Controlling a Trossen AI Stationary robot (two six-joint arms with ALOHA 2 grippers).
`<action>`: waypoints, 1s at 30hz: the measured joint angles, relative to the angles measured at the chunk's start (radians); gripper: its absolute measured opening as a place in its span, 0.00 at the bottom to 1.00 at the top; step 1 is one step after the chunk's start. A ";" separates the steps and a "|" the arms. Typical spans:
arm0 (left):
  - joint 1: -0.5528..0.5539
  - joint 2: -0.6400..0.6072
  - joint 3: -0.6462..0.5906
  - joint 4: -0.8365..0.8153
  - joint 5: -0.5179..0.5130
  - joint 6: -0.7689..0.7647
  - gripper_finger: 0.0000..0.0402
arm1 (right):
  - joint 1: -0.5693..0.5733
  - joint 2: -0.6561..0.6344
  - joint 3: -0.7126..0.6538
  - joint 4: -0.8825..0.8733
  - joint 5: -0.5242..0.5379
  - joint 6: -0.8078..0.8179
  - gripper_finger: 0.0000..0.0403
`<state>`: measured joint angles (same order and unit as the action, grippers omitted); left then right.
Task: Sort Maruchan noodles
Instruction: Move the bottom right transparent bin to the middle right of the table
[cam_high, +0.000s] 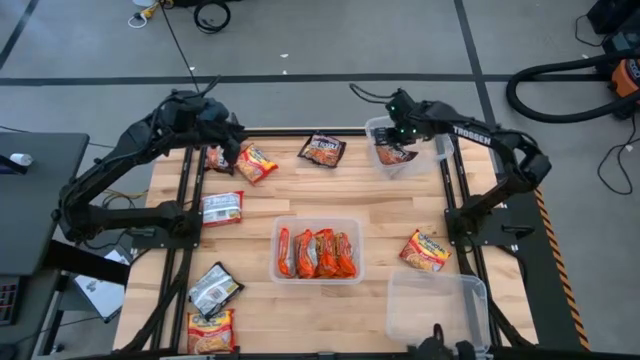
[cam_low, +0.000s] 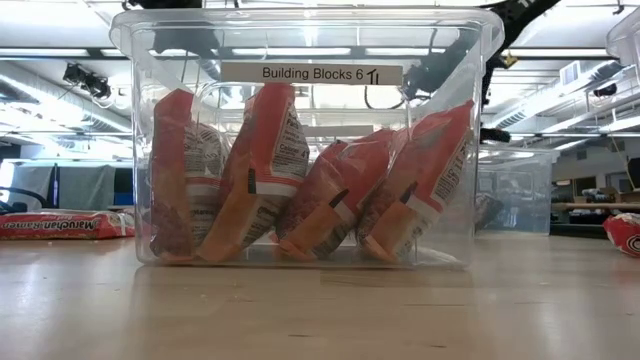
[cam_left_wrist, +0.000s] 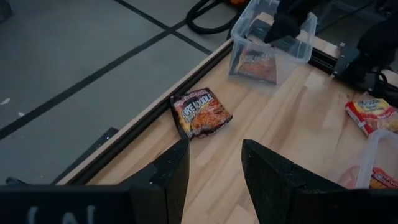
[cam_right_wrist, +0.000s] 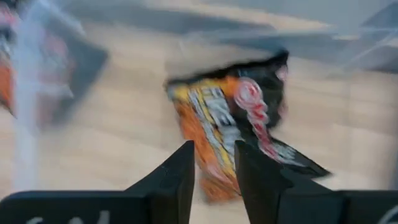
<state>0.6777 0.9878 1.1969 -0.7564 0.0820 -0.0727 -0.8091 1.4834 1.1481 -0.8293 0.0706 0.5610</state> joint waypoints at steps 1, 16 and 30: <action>0.000 0.000 0.000 0.000 0.000 0.000 0.37 | -0.016 0.000 0.007 -0.031 -0.016 -0.040 0.32; 0.000 0.000 0.000 0.003 0.002 -0.055 0.37 | -0.139 0.030 -0.016 -0.080 -0.044 -0.247 0.49; 0.000 0.007 0.000 0.009 0.001 -0.074 0.37 | 0.078 0.028 0.248 -0.420 0.185 -0.043 0.49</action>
<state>0.6775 0.9949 1.1969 -0.7477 0.0832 -0.1467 -0.7314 1.5109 1.3962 -1.2490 0.2555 0.5181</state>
